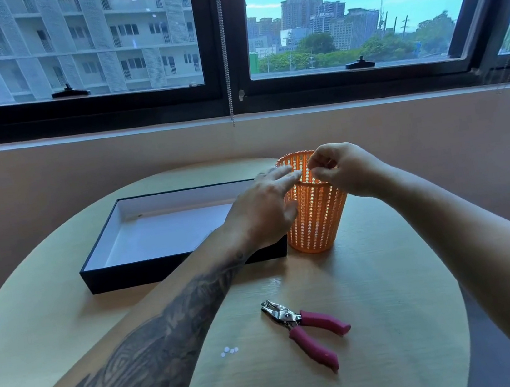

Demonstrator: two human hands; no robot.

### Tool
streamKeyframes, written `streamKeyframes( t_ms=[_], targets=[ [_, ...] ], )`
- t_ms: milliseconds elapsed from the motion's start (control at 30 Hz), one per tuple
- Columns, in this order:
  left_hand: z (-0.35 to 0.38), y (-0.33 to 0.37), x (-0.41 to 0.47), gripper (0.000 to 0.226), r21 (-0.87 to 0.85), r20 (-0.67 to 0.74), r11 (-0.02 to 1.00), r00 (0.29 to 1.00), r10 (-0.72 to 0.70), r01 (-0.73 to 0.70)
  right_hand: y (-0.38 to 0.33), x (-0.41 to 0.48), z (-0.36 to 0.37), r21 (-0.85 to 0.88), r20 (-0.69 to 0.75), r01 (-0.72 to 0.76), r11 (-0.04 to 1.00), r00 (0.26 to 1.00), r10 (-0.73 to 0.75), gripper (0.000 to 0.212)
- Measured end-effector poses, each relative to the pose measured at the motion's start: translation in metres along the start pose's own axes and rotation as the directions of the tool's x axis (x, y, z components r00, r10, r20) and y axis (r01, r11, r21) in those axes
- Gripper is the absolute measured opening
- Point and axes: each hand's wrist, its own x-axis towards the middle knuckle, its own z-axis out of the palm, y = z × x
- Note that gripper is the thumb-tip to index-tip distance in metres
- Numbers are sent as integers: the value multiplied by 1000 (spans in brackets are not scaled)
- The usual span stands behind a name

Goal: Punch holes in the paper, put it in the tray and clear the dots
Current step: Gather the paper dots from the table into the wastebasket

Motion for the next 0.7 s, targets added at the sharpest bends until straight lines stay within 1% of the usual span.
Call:
streamKeyframes(
  t_ms=[67, 100, 167, 233, 333, 400, 467, 533, 633, 700],
  targets=[
    [-4, -5, -11, 67, -14, -4, 1000, 1000, -12, 12, -2, -5, 1, -46, -65, 89, 995, 994, -92, 17],
    [-6, -10, -19, 68, -31, -14, 999, 999, -29, 29, -4, -8, 2, -86, -109, 142, 986, 982, -151, 19],
    [-8, -22, -36, 63, -66, -23, 995, 996, -81, 79, -14, -17, 6, -156, -181, 237, 959, 948, -263, 22],
    [-9, -37, -58, 54, -86, -18, 988, 991, -133, 131, -29, -30, 16, -163, -192, 316, 934, 919, -345, 21],
    [-6, -57, -93, 38, -114, 19, 971, 978, -210, 210, -50, -53, 50, -86, -94, 405, 910, 906, -412, 18],
    [-3, -68, -116, 31, -117, 61, 957, 963, -261, 266, -61, -72, 78, -32, 1, 410, 911, 912, -411, 16],
    [0, -76, -134, 32, -116, 102, 939, 944, -313, 324, -68, -90, 102, -4, 108, 404, 915, 909, -402, 14],
    [5, -83, -149, 37, -88, 126, 935, 935, -330, 342, -72, -108, 125, 5, 203, 409, 913, 893, -401, 15],
    [13, -85, -169, 37, -8, 151, 926, 916, -372, 378, -70, -128, 154, -11, 269, 394, 919, 886, -377, 14],
    [19, -85, -179, 38, 12, 140, 919, 910, -391, 393, -68, -137, 167, -24, 312, 376, 926, 883, -351, 18]
  ],
)
